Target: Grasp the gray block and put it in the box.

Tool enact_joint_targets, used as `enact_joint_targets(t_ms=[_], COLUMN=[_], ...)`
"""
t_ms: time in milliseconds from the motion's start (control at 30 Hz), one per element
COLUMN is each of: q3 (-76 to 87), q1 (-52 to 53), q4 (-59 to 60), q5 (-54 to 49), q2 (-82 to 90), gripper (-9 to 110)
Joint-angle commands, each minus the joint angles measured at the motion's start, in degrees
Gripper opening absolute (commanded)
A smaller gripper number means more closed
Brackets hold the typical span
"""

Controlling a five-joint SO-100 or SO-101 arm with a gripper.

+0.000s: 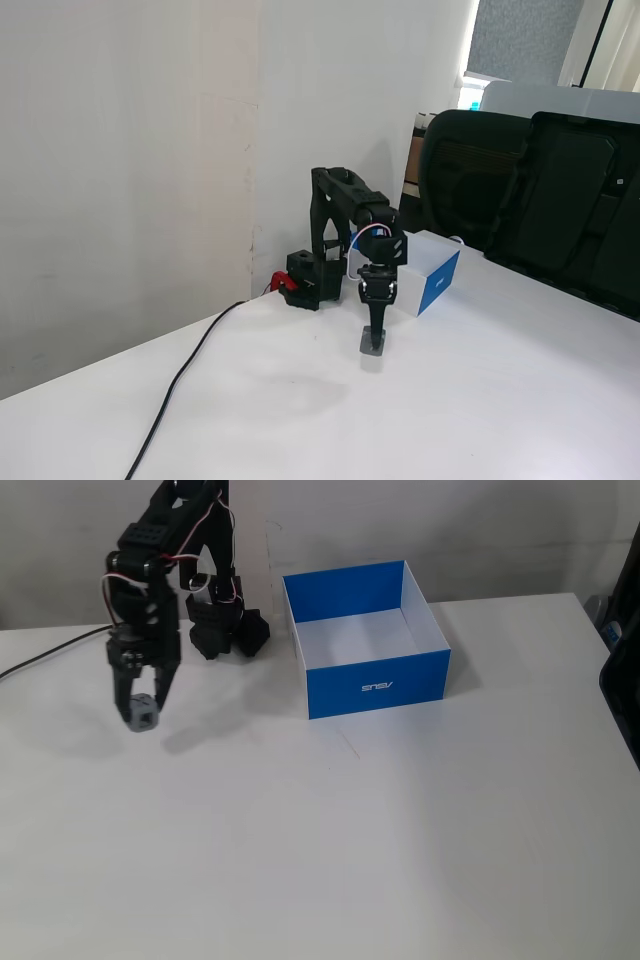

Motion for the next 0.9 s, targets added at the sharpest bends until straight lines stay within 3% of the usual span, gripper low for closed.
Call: enact_joint_targets(t_ms=[0,867], q3=[0.0,-7.1], q1=[4.8,28.8], q4=[0.6,15.4], q5=[-1.1,-4.4], q2=[7.4,25.8], gripper=[0,0])
